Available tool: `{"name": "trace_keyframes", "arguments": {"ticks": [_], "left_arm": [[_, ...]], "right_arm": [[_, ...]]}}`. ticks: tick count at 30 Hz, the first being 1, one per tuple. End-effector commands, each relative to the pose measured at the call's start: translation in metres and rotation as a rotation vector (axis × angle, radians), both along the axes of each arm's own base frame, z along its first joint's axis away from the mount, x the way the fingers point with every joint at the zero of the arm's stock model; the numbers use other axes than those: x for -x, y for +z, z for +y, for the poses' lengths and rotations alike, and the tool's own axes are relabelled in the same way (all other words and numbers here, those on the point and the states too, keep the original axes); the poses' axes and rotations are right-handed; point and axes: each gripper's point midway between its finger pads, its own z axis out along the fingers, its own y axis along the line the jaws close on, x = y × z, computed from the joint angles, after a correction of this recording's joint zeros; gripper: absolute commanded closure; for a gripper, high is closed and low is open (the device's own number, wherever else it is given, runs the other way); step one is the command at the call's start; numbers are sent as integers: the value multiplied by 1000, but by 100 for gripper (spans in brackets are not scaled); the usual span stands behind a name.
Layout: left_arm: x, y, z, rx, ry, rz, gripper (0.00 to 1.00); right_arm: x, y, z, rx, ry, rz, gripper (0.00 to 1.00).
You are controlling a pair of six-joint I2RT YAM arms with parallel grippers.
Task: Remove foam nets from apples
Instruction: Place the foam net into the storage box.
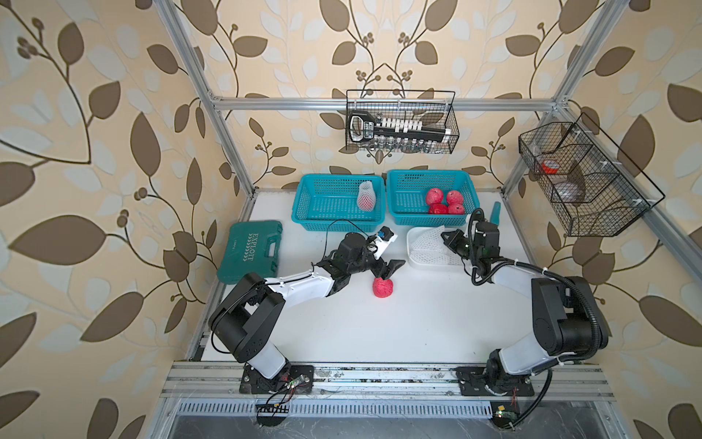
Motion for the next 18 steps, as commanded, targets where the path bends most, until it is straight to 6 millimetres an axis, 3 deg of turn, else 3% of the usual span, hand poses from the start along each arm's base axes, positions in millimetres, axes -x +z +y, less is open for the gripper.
{"name": "trace_keyframes", "arguments": {"ticks": [1, 9, 13, 15, 18], "left_arm": [[-5, 17, -4, 10, -12, -35, 15], [-7, 10, -8, 10, -16, -12, 15], [-8, 7, -8, 2, -11, -5, 15], [-8, 7, -6, -1, -4, -7, 15], [-11, 7, -4, -5, 19, -10, 14]], "right_arm": [[3, -21, -15, 86, -53, 63, 100], [8, -46, -32, 179, -111, 149, 99], [7, -41, -30, 170, -105, 134, 96], [8, -33, -30, 175, -103, 116, 88], [8, -14, -29, 209, -104, 79, 68]]}}
